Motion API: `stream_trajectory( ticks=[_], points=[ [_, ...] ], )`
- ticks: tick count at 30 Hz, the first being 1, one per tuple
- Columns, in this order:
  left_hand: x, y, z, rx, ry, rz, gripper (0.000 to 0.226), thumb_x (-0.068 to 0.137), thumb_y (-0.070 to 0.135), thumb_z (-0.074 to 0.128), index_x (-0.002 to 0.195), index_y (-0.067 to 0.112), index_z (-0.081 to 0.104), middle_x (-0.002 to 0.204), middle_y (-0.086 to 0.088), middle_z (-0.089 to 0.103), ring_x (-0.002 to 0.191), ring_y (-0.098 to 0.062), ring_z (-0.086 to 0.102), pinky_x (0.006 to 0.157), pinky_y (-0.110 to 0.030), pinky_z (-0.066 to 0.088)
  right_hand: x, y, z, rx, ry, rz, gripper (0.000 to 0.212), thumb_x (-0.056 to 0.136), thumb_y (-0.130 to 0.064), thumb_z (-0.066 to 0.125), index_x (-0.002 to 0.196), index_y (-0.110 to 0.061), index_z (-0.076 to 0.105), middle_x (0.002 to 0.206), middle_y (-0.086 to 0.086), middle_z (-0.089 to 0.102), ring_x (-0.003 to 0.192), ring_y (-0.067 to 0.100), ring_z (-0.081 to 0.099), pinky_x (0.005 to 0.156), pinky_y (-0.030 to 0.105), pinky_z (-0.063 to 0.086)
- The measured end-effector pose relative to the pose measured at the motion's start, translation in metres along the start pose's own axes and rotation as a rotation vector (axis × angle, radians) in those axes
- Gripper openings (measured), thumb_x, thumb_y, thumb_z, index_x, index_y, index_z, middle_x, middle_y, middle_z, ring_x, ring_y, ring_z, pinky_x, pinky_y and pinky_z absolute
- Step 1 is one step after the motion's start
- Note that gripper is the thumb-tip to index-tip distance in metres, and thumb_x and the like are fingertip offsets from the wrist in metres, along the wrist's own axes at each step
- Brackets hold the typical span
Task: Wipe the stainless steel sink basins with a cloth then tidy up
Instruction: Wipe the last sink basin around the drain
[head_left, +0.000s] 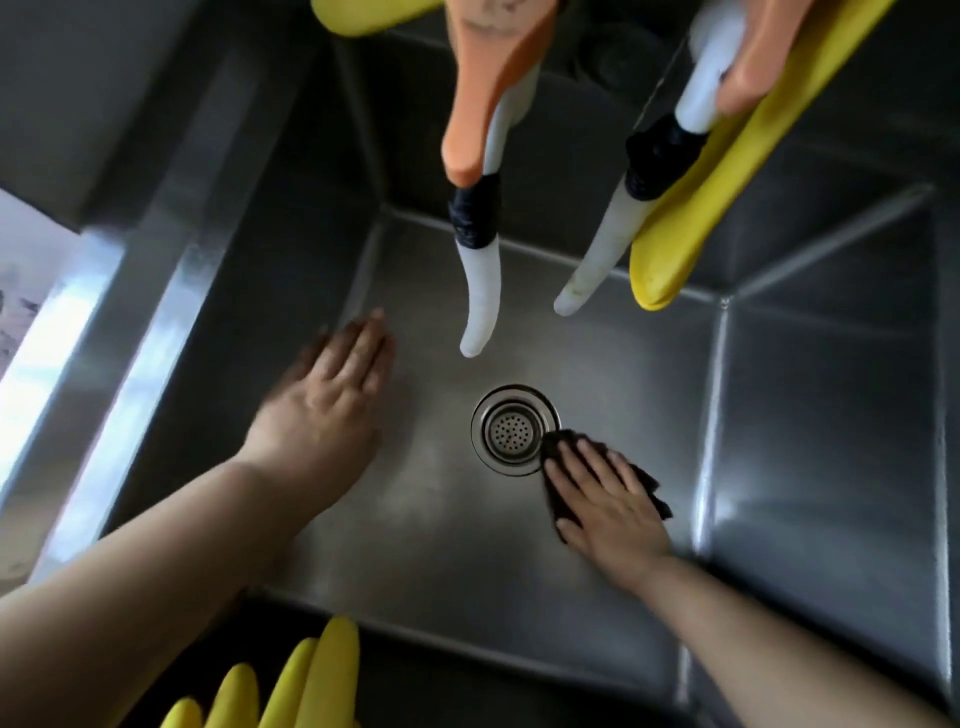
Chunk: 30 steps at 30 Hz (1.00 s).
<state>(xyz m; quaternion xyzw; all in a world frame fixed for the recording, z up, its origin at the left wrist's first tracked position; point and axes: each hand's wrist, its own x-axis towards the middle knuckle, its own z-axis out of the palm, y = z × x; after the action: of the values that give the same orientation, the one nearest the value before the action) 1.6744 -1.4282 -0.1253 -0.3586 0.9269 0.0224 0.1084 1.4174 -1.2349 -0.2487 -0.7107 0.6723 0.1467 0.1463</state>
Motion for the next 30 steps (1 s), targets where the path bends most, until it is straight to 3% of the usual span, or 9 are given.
stream_trajectory(
  ticks=[3, 6, 8, 13, 18, 21, 25, 27, 30],
  points=[
    [0.0, -0.024, -0.027, 0.096, 0.165, 0.091, 0.057, 0.079, 0.022, 0.045, 0.129, -0.004, 0.053, 0.141, -0.023, 0.045, 0.122, -0.039, 0.051, 0.107, -0.052, 0.033, 0.039, 0.018, -0.007, 0.044, 0.073, 0.186, 0.077, 0.081, -0.04, 0.064, 0.146, -0.016, 0.032, 0.154, 0.01, 0.028, 0.143, 0.029, 0.022, 0.115, 0.044, 0.01],
    [0.0, -0.052, -0.041, 0.159, 0.286, 0.093, 0.046, 0.083, 0.014, 0.045, 0.122, -0.006, 0.058, 0.131, -0.023, 0.055, 0.12, -0.04, 0.053, 0.108, -0.054, 0.033, 0.097, 0.023, -0.021, 0.129, 0.142, 0.367, 0.072, 0.092, -0.04, 0.045, 0.151, -0.014, 0.014, 0.158, 0.012, 0.011, 0.146, 0.029, 0.004, 0.117, 0.043, 0.0],
    [0.0, -0.067, -0.044, 0.202, 0.297, 0.072, 0.04, 0.086, 0.012, 0.045, 0.117, -0.006, 0.061, 0.127, -0.023, 0.058, 0.122, -0.04, 0.052, 0.109, -0.054, 0.032, 0.135, 0.017, -0.034, 0.176, 0.162, 0.384, 0.069, 0.094, -0.038, 0.04, 0.151, -0.015, 0.009, 0.159, 0.011, 0.006, 0.146, 0.029, 0.0, 0.117, 0.043, -0.002],
    [0.004, -0.083, -0.039, 0.207, 0.209, 0.062, 0.04, 0.084, 0.02, 0.044, 0.109, -0.003, 0.066, 0.118, -0.019, 0.064, 0.129, -0.036, 0.045, 0.112, -0.055, 0.025, 0.178, -0.031, -0.052, 0.218, 0.156, 0.217, 0.066, 0.097, -0.035, 0.034, 0.151, -0.018, 0.002, 0.159, 0.006, 0.0, 0.144, 0.026, -0.008, 0.116, 0.04, -0.007],
    [0.005, -0.084, -0.04, 0.129, 0.193, 0.04, 0.038, 0.082, 0.024, 0.046, 0.103, 0.004, 0.07, 0.113, -0.012, 0.068, 0.132, -0.031, 0.042, 0.115, -0.052, 0.019, 0.158, -0.093, -0.04, 0.1, 0.072, -0.144, 0.065, 0.097, -0.038, 0.031, 0.151, -0.02, -0.001, 0.16, 0.004, -0.008, 0.144, 0.026, -0.014, 0.111, 0.038, -0.017],
    [0.003, -0.084, -0.04, 0.091, 0.227, 0.037, 0.026, 0.083, 0.015, 0.053, 0.099, 0.006, 0.072, 0.109, -0.009, 0.07, 0.132, -0.029, 0.044, 0.114, -0.053, 0.022, 0.127, -0.121, -0.027, 0.029, 0.009, -0.317, 0.068, 0.096, -0.041, 0.035, 0.151, -0.019, 0.002, 0.16, 0.005, -0.001, 0.146, 0.029, -0.007, 0.114, 0.044, -0.013],
    [0.002, -0.085, -0.041, 0.088, 0.233, 0.045, 0.021, 0.079, 0.01, 0.059, 0.096, 0.006, 0.072, 0.103, -0.009, 0.071, 0.131, -0.03, 0.045, 0.113, -0.055, 0.023, 0.068, -0.143, -0.003, -0.103, -0.045, -0.477, 0.064, 0.083, -0.048, 0.047, 0.142, -0.027, 0.04, 0.15, 0.0, 0.038, 0.138, 0.026, 0.033, 0.114, 0.047, 0.02],
    [0.003, -0.085, -0.042, 0.082, 0.23, 0.037, 0.021, 0.08, 0.009, 0.057, 0.095, 0.006, 0.071, 0.102, -0.009, 0.071, 0.13, -0.031, 0.045, 0.112, -0.056, 0.024, 0.051, -0.147, 0.005, -0.106, -0.089, -0.568, 0.063, 0.083, -0.047, 0.04, 0.142, -0.028, 0.04, 0.15, -0.001, 0.037, 0.138, 0.024, 0.034, 0.113, 0.045, 0.019],
    [0.004, -0.086, -0.041, 0.092, 0.243, 0.036, 0.02, 0.082, 0.008, 0.055, 0.092, 0.006, 0.071, 0.101, -0.009, 0.071, 0.13, -0.031, 0.046, 0.111, -0.056, 0.027, 0.063, -0.14, 0.004, -0.15, -0.068, -0.645, 0.069, 0.077, -0.056, 0.051, 0.141, -0.03, 0.043, 0.149, -0.004, 0.039, 0.137, 0.022, 0.036, 0.112, 0.043, 0.031]
  ],
)
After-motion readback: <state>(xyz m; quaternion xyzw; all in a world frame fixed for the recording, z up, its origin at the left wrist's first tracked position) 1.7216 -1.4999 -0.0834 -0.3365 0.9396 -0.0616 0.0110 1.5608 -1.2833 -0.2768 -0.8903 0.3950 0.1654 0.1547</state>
